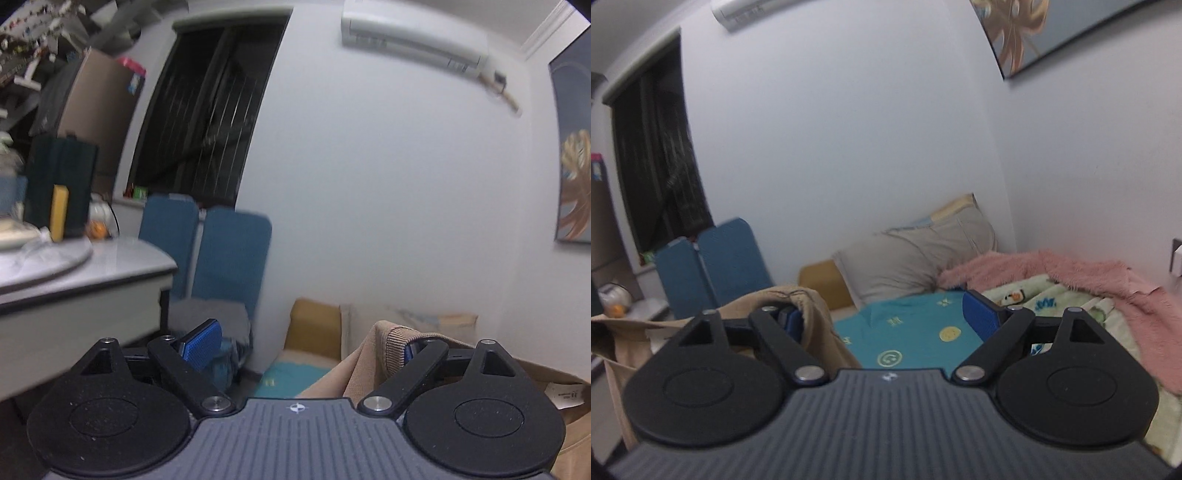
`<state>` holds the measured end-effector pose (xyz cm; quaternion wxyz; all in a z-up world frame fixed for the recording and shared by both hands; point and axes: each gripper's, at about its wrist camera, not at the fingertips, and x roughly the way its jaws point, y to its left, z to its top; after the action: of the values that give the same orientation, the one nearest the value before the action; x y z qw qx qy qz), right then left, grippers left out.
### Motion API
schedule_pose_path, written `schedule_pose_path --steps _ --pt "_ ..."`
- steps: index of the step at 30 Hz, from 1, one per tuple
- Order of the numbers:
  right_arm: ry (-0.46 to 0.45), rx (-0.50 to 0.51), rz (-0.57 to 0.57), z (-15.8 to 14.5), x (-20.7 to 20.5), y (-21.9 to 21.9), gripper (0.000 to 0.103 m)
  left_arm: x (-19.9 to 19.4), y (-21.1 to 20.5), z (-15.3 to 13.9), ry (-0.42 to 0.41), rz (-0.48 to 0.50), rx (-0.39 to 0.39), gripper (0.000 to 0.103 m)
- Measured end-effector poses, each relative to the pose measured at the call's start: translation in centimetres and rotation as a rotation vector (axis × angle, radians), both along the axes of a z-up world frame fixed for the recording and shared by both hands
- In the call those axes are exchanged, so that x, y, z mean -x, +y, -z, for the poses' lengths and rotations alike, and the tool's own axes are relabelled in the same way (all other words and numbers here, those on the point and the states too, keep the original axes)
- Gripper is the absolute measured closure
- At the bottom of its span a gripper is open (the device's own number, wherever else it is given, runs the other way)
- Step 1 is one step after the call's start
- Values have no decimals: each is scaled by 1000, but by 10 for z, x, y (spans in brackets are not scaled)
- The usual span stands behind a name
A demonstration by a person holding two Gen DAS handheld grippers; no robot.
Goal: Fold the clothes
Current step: 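Lift the shirt by its shoulders with both grippers and shake it open, then lay the shirt flat on the bed and open both grippers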
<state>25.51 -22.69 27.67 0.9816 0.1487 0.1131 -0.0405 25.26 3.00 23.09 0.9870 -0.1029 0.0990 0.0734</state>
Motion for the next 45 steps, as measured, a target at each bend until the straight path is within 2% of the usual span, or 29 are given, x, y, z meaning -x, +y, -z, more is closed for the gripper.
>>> schedule_pose_path --steps 3,8,10,13,15,17,19,21,24,27,29,32,36,41,45 --pt "49 7 18 51 -81 -5 17 -90 -5 57 82 0 21 11" --pt "150 8 25 158 -215 -15 18 -234 -8 180 222 8 -8 11" --pt "237 7 22 210 -263 -17 18 -283 -6 234 305 22 -35 11" --pt "365 21 19 284 -314 -19 18 -344 -5 311 453 85 -78 11" --pt "491 62 -16 322 -343 -19 18 -376 -7 352 575 152 -151 11" --pt "626 140 -62 350 -364 -15 18 -400 -16 383 700 224 -291 11" --pt "737 227 -117 371 -379 -8 18 -414 -26 399 782 283 -375 8" --pt "715 248 -160 365 -381 -7 18 -426 -25 397 806 341 -353 6" --pt "687 145 -270 353 -382 -8 18 -429 -16 385 806 396 -233 2" --pt "615 -9 -315 338 -372 -13 18 -415 -11 361 728 407 -138 1" --pt "558 -69 -288 327 -354 -11 18 -395 -7 348 661 386 -98 1" --pt "476 -72 -236 309 -316 0 18 -344 -2 328 565 350 -49 1" --pt "395 -59 -209 283 -234 16 18 -260 4 301 477 323 -10 1" --pt "314 -56 -210 248 -126 28 18 -152 -9 270 400 332 -64 1" --pt "297 -62 -207 223 -45 36 18 -80 -16 255 368 342 -53 1"
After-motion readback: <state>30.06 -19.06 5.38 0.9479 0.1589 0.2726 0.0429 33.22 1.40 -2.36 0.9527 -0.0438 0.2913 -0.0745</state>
